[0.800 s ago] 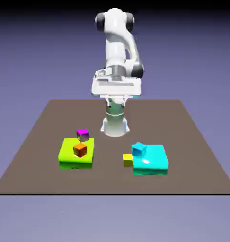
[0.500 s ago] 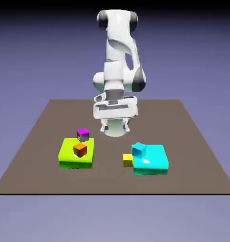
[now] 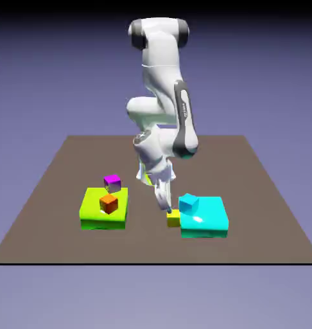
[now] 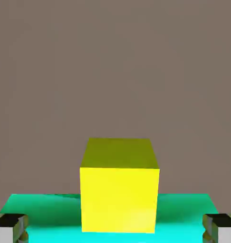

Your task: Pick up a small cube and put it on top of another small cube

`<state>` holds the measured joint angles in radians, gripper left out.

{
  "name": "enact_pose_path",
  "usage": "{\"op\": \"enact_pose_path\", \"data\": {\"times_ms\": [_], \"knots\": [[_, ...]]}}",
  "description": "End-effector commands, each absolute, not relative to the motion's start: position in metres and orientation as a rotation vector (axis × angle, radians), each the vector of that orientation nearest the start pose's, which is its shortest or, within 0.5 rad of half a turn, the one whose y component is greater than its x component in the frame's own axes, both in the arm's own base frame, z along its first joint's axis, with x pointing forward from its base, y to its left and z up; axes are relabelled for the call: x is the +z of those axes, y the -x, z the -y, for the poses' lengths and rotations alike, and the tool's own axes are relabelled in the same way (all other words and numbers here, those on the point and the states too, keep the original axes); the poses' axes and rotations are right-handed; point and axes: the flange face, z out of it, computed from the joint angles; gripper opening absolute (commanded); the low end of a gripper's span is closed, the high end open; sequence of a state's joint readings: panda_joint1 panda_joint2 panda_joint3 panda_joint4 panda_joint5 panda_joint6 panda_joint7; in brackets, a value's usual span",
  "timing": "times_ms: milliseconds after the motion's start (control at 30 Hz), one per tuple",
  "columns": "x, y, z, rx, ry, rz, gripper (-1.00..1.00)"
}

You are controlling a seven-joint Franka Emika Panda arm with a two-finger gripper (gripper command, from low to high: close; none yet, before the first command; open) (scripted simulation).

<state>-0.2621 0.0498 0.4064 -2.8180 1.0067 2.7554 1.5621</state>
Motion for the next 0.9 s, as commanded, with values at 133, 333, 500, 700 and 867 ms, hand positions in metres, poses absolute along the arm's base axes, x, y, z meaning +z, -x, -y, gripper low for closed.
{"op": "enact_pose_path", "data": {"times_ms": [133, 333, 500, 700, 867], "knots": [[0.138, -0.342, -0.026, 0.478, 1.1, -2.746, 0.0], [0.125, -0.34, -0.03, 0.478, 1.1, -2.751, -1.0], [0.163, -0.342, -0.02, 0.479, 1.101, -2.746, -1.0], [0.201, -0.339, 0.018, 0.455, 1.009, -2.779, -1.0], [0.244, -0.322, 0.094, 0.41, 0.775, -2.832, -1.0]]}}
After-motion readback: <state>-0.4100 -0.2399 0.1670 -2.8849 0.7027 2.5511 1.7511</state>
